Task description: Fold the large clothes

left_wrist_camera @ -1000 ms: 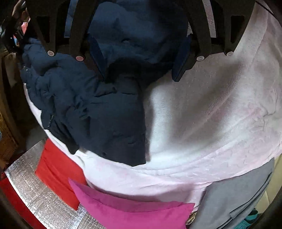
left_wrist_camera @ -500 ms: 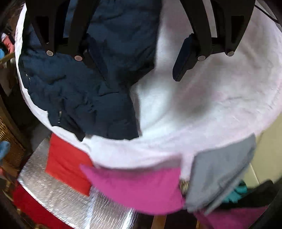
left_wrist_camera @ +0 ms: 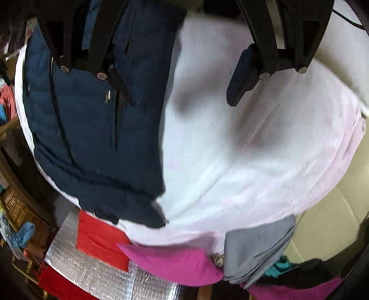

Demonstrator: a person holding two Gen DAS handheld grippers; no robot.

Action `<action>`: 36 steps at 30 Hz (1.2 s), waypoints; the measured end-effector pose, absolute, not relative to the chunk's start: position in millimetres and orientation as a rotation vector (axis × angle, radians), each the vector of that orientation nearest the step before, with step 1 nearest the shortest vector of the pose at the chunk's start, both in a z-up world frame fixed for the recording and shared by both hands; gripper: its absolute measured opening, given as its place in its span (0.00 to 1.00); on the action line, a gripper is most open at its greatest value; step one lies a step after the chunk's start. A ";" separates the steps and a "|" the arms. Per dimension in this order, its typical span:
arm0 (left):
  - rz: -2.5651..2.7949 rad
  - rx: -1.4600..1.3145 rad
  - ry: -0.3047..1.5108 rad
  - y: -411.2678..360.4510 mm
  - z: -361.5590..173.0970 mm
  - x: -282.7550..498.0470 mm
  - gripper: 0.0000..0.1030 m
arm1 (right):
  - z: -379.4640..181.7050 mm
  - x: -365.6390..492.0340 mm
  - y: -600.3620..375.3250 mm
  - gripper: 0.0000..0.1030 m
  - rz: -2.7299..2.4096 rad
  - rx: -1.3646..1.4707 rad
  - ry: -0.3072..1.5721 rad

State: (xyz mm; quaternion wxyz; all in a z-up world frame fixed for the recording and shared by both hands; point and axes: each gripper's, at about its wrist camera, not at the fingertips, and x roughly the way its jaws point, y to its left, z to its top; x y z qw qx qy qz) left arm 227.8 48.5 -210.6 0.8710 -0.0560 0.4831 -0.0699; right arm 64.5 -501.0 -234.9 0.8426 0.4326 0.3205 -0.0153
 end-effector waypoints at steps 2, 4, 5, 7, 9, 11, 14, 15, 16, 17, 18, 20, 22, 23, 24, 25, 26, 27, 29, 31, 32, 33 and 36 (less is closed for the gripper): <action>-0.170 -0.130 1.045 51.6 -213.9 212.5 0.75 | -244.6 53.5 -497.7 0.72 -0.004 0.943 0.682; -0.189 -0.147 1.082 54.2 -217.0 203.9 0.75 | -253.9 50.3 -495.5 0.72 0.011 0.962 0.698; -0.200 -0.149 1.094 53.7 -218.6 200.5 0.75 | -260.3 46.3 -493.1 0.72 0.019 0.969 0.708; -0.204 -0.125 1.097 47.7 -219.8 193.1 0.75 | -270.2 39.0 -491.0 0.72 0.019 0.978 0.717; -0.198 -0.085 1.084 39.3 -218.8 188.7 0.75 | -280.8 33.4 -491.1 0.72 0.015 1.003 0.725; -0.195 -0.027 1.053 26.6 -218.7 184.5 0.75 | -289.8 27.7 -490.3 0.72 0.006 1.022 0.730; -0.172 0.097 1.017 6.3 -223.7 176.9 0.75 | -293.7 21.4 -490.6 0.72 0.004 1.022 0.724; -0.173 0.114 1.019 4.7 -226.7 177.7 0.75 | -294.8 19.9 -491.2 0.72 0.008 1.029 0.720; -0.167 0.134 1.014 1.0 -228.9 176.9 0.75 | -295.7 18.7 -491.8 0.72 0.010 1.030 0.718; -0.155 0.159 0.996 -3.5 -229.4 174.3 0.75 | -296.4 18.0 -492.3 0.72 0.010 1.029 0.716; -0.150 0.189 0.971 -8.2 -228.8 171.7 0.75 | -296.9 17.8 -492.4 0.72 0.012 1.028 0.715; -0.152 0.224 0.939 -12.1 -226.7 168.5 0.75 | -299.6 17.0 -492.9 0.72 0.020 1.030 0.717; -0.153 0.244 0.907 -14.1 -221.4 166.8 0.75 | -300.1 17.2 -490.7 0.72 0.023 1.025 0.711; -0.150 0.247 0.897 -13.7 -219.4 169.2 0.75 | -300.1 17.5 -489.3 0.72 0.021 1.022 0.706; -0.147 0.249 0.885 -13.9 -216.0 168.6 0.75 | -300.3 18.4 -490.2 0.72 0.024 1.022 0.706; -0.147 0.249 0.876 -13.4 -213.7 167.8 0.75 | -300.5 19.0 -489.3 0.72 0.025 1.022 0.708; -0.147 0.251 0.863 -13.8 -210.6 166.4 0.75 | -300.2 19.9 -487.7 0.71 0.021 1.016 0.707; -0.146 0.254 0.846 -14.3 -206.5 164.7 0.75 | -299.4 20.7 -486.6 0.69 0.013 1.006 0.707; -0.150 0.263 0.828 -16.6 -201.5 162.5 0.75 | -299.0 22.8 -486.2 0.67 0.004 1.001 0.709; -0.157 0.275 0.816 -19.0 -198.2 159.7 0.75 | -299.1 24.3 -486.6 0.67 0.001 1.008 0.708; -0.162 0.281 0.811 -20.6 -196.7 158.8 0.75 | -298.9 25.1 -487.3 0.67 -0.002 1.005 0.708; -0.169 0.289 0.806 -22.4 -195.5 157.7 0.75 | -298.6 25.7 -486.4 0.67 -0.007 1.002 0.710; -0.181 0.296 0.804 -26.3 -194.0 155.9 0.75 | -298.8 26.6 -486.3 0.67 -0.015 1.007 0.713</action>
